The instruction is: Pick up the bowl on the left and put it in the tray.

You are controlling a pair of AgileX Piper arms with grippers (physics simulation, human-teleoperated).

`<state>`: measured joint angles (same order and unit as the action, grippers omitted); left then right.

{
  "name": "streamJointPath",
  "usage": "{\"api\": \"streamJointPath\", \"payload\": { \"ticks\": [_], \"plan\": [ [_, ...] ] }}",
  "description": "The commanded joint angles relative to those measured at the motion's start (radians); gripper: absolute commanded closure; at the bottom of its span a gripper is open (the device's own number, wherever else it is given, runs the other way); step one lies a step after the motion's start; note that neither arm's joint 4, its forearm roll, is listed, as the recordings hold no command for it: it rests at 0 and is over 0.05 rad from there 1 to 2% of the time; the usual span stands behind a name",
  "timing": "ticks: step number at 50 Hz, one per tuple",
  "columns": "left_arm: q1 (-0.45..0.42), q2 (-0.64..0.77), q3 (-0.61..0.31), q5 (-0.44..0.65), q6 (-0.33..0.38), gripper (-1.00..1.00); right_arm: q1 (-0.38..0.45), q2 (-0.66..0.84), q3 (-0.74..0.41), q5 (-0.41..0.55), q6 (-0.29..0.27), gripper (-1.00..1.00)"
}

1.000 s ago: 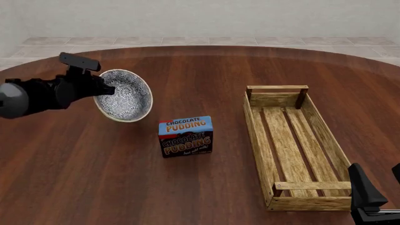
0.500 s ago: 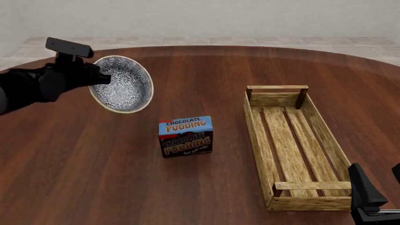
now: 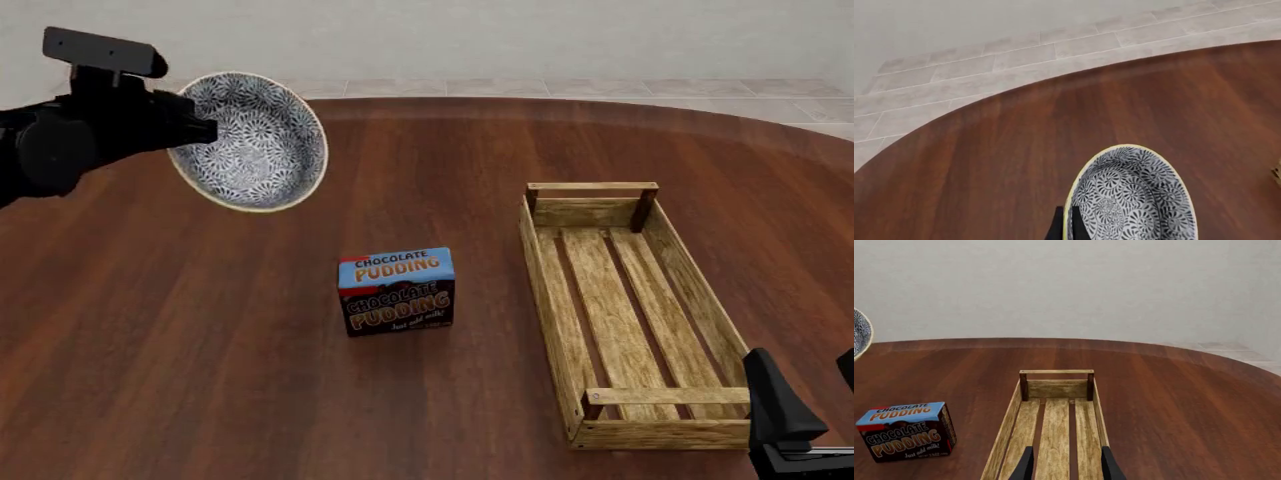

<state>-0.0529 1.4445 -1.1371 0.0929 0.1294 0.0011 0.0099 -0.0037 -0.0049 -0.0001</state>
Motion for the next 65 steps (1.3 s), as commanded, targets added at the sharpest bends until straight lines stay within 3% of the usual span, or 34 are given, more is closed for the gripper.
{"api": "streamJointPath", "payload": {
  "ticks": [1, 39, 65],
  "plan": [
    [-0.019, -0.074, -0.02, 0.044, -0.016, 1.0, 0.0, 0.0, 0.0, 0.0, 0.001, -1.0],
    [-0.252, -0.2, 0.02, 0.115, -0.081, 1.0, 0.0, 0.0, 0.0, 0.0, 0.0, -1.0],
    [-0.351, -0.156, -0.004, 0.116, -0.117, 1.0, 0.0, 0.0, 0.0, 0.0, 0.0, -1.0]
  ]
}}
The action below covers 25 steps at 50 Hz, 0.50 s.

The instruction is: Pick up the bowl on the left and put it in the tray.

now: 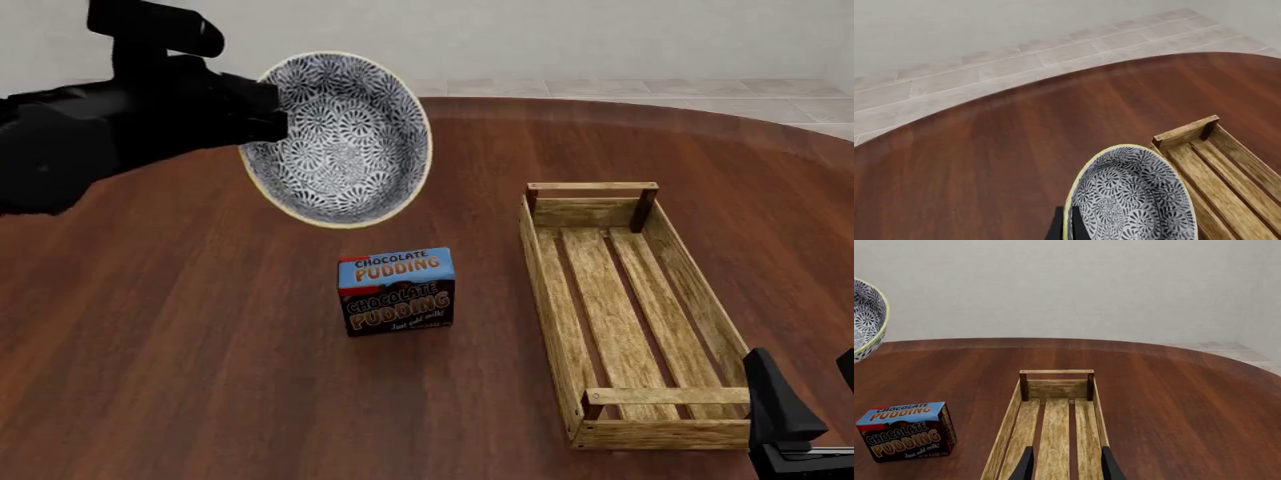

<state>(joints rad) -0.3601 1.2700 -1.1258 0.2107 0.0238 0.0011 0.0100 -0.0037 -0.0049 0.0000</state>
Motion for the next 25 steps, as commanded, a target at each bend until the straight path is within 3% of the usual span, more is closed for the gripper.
{"api": "streamJointPath", "payload": {
  "ticks": [1, 25],
  "plan": [
    [-0.052, 0.024, -0.02, -0.001, -0.018, 1.0, 0.0, 0.0, 0.0, 0.0, 0.0, -1.0],
    [-0.132, 0.083, -0.047, -0.031, -0.069, 1.0, 0.0, 0.0, 0.0, 0.0, 0.0, -1.0]
  ]
}}
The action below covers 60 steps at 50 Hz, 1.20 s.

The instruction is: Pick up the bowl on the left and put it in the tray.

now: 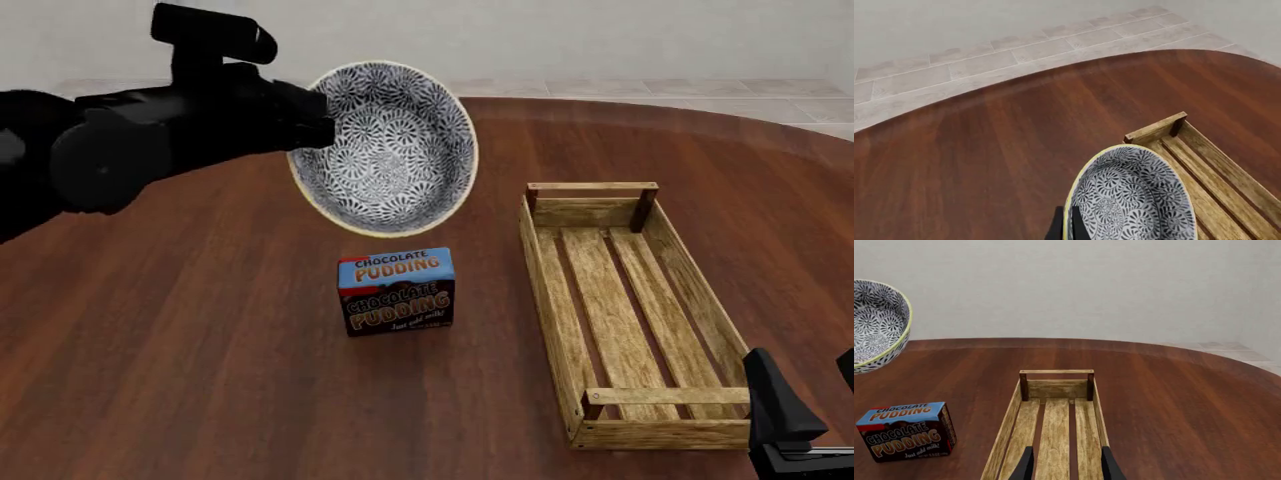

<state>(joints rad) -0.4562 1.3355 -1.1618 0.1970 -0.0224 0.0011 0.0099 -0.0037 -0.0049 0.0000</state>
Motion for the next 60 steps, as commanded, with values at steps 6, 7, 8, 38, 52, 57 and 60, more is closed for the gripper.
{"api": "streamJointPath", "payload": {
  "ticks": [6, 7, 8, 38, 52, 57, 60],
  "plan": [
    [-0.052, 0.018, -0.012, -0.02, -0.043, 1.0, 0.0, 0.0, 0.0, 0.0, 0.0, -1.0],
    [-0.055, 0.018, -0.011, -0.02, -0.043, 1.0, 0.0, 0.0, 0.0, 0.0, 0.0, -1.0],
    [-0.059, 0.017, -0.009, -0.021, -0.044, 1.0, 0.0, 0.0, 0.0, 0.0, 0.0, -1.0],
    [-0.161, -0.044, -0.019, 0.005, -0.053, 1.0, 0.0, 0.0, 0.0, 0.0, 0.0, -1.0],
    [-0.201, -0.021, -0.039, 0.012, -0.037, 1.0, 0.0, 0.0, 0.0, 0.0, 0.0, -1.0],
    [-0.218, -0.02, -0.056, 0.025, -0.029, 1.0, 0.0, 0.0, 0.0, 0.0, 0.0, -1.0],
    [-0.229, -0.018, -0.06, 0.026, -0.025, 1.0, 0.0, 0.0, 0.0, 0.0, 0.0, -1.0]
  ]
}}
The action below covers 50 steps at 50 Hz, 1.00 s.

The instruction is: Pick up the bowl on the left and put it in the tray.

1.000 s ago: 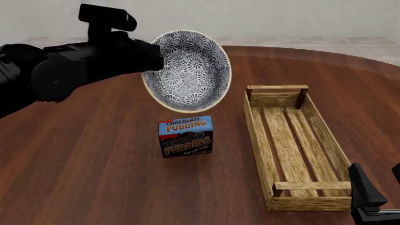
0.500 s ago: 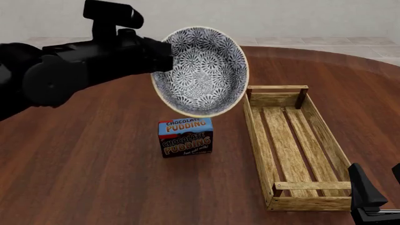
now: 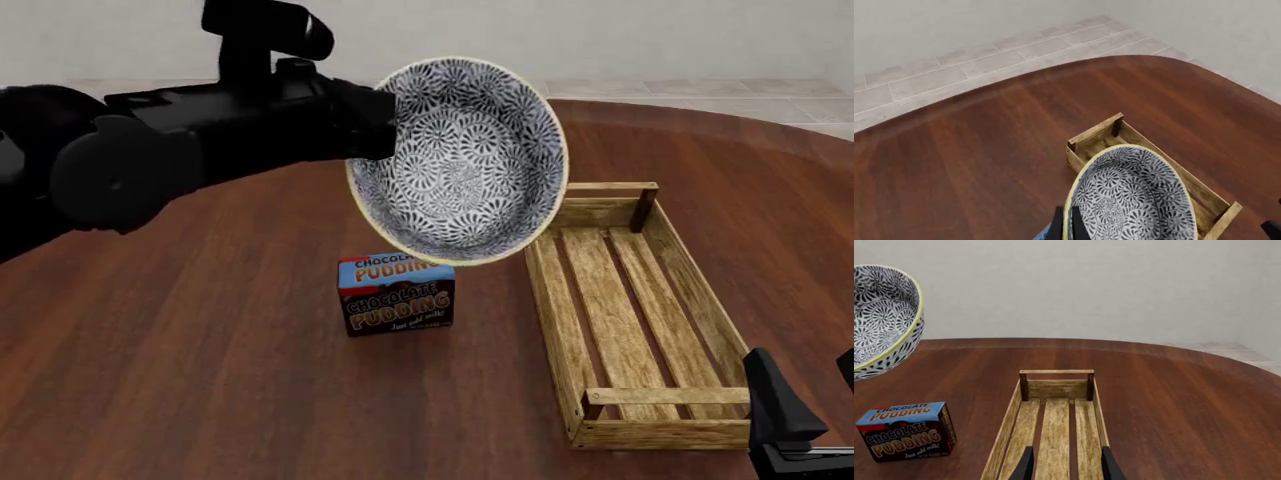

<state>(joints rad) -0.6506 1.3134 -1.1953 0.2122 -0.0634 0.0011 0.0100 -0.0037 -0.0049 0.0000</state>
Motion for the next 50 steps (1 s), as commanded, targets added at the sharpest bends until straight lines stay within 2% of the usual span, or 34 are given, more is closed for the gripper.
{"api": "streamJointPath", "payload": {
  "ticks": [1, 7, 19, 23, 25, 27, 36, 50],
  "plan": [
    [-0.042, 0.006, -0.026, 0.01, 0.017, 1.0, 0.0, 0.0, 0.0, 0.0, 0.0, -1.0],
    [-0.084, 0.005, -0.03, 0.011, 0.032, 1.0, 0.0, 0.0, 0.0, 0.0, 0.0, -1.0],
    [-0.128, 0.051, -0.098, 0.038, 0.071, 1.0, 0.0, 0.0, 0.0, 0.0, 0.0, -1.0],
    [-0.142, 0.074, -0.095, 0.022, 0.095, 1.0, 0.0, 0.0, 0.0, 0.0, 0.0, -1.0],
    [-0.129, 0.07, -0.081, -0.005, 0.136, 1.0, 0.0, 0.0, 0.0, 0.0, 0.0, -1.0],
    [-0.136, 0.088, -0.092, 0.002, 0.119, 1.0, 0.0, 0.0, 0.0, 0.0, 0.0, -1.0],
    [-0.131, 0.145, -0.126, -0.005, 0.121, 1.0, 0.0, 0.0, 0.0, 0.0, 0.0, -1.0],
    [-0.168, 0.21, -0.169, -0.003, 0.105, 1.0, 0.0, 0.0, 0.0, 0.0, 0.0, -1.0]
  ]
}}
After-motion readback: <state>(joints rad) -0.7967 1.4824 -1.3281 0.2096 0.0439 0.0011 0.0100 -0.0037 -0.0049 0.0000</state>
